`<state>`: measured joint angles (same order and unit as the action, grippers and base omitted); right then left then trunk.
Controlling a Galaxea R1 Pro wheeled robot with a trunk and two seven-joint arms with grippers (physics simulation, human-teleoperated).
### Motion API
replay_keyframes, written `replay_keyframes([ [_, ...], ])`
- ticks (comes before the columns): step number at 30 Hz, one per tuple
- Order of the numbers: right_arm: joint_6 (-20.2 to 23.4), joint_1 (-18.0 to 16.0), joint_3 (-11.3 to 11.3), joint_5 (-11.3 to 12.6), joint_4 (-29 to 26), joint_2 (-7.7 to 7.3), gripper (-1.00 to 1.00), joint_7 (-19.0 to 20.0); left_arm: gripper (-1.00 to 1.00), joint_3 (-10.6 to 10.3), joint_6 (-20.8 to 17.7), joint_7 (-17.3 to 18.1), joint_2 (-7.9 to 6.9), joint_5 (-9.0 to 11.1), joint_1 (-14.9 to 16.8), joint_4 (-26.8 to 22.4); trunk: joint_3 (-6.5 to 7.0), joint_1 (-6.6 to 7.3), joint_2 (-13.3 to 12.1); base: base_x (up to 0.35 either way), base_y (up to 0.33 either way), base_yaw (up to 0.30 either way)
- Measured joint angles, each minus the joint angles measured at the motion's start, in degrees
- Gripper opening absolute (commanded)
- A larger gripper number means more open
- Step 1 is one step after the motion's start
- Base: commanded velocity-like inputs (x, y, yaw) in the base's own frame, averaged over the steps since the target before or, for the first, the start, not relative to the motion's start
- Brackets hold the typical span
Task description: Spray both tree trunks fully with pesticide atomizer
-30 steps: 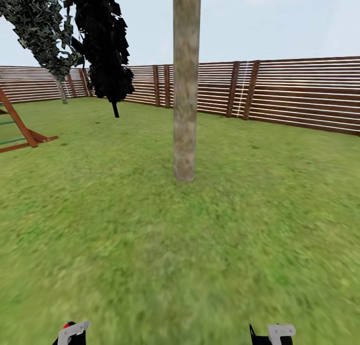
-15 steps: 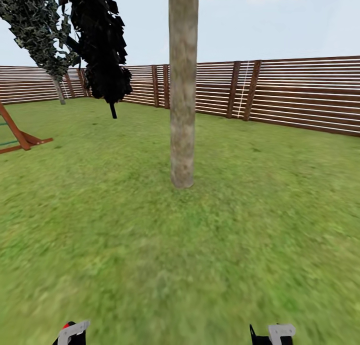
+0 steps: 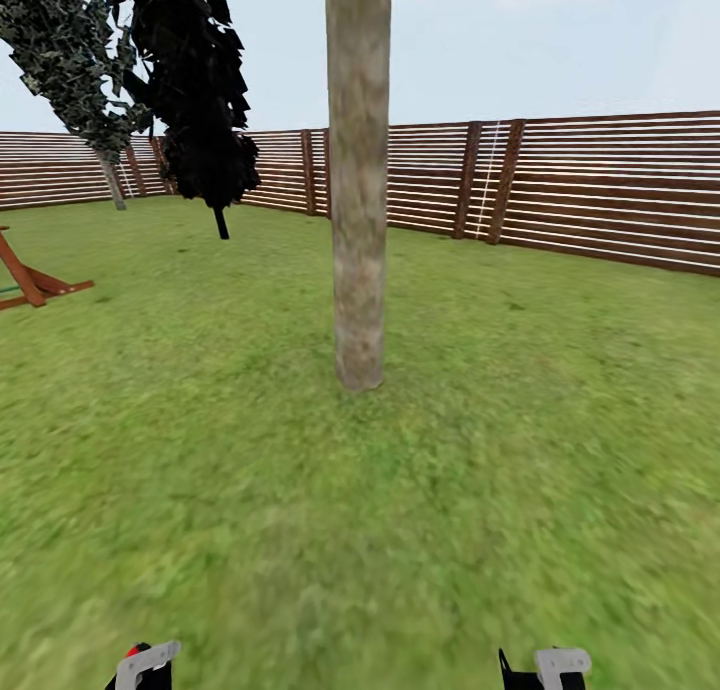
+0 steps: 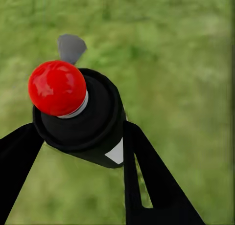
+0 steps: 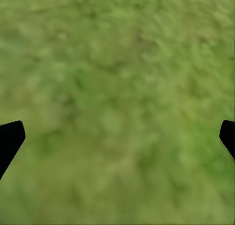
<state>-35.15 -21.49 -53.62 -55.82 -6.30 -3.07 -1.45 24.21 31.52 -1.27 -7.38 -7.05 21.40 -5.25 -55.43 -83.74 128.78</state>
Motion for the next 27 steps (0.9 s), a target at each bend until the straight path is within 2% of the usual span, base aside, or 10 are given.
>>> replay_keyframes([
  [10,0.0,0.0,0.0,0.0,0.0,0.00,1.00,0.0,-1.00,0.0,0.0,0.0,0.00,0.0,0.0,0.0,0.00,0.00,0.0,0.339,-0.080,0.000],
  [27,0.0,0.0,0.0,0.0,0.0,0.00,1.00,-0.1,-1.00,0.0,0.0,0.0,0.00,0.0,0.0,0.0,0.00,0.00,0.0,0.339,0.000,0.000],
])
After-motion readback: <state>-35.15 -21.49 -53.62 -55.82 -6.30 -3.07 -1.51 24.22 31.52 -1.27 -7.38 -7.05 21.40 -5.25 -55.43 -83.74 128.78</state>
